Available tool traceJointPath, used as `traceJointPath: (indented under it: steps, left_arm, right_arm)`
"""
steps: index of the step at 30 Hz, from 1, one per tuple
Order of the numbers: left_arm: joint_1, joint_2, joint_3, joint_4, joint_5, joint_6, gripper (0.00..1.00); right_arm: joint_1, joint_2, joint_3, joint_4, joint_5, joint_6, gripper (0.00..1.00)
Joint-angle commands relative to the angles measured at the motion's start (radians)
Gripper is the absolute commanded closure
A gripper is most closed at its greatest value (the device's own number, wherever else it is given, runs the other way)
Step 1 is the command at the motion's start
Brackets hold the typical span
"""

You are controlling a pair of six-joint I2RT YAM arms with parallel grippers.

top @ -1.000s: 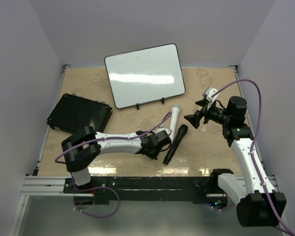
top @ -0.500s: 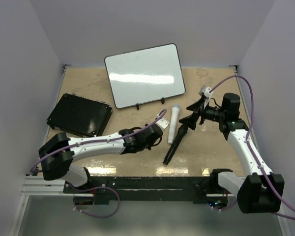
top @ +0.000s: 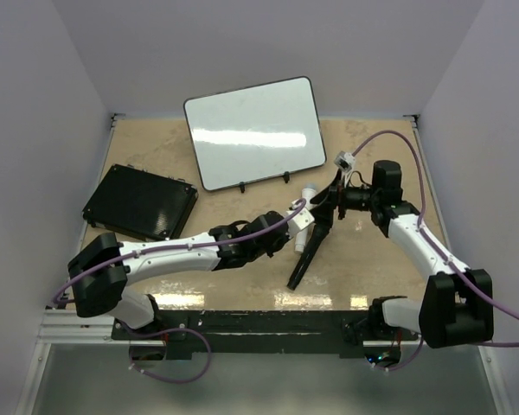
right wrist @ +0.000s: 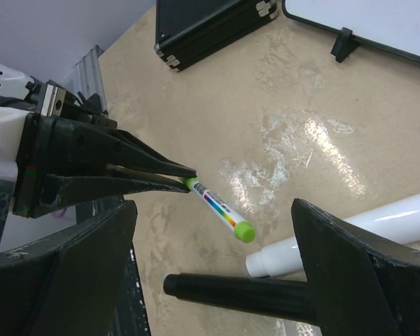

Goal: Write a sentence on the whiteboard
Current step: Pick up the whiteboard marker from the center of the board.

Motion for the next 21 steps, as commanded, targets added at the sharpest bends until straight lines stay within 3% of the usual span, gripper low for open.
traceJointPath:
  steps: [1,16,20,21]
  left_arm:
    - [0.000,0.005,0.046,0.070,0.026,0.062,1.00]
    - [0.000,0.004,0.053,0.082,0.027,0.103,1.00]
    - [0.000,0.008,0.056,0.081,0.029,0.115,1.00]
    - [0.000,0.010,0.058,0.078,0.029,0.118,1.00]
  right_arm:
    - [0.029,0.033,0.010,0.051,-0.020,0.051,0.04]
    - [0.089,0.124,0.062,-0.030,-0.029,0.007,0.38]
    - [0.090,0.125,0.062,-0.027,-0.034,0.009,0.49]
    - [0.090,0.127,0.062,-0.024,-0.040,0.009,0.56]
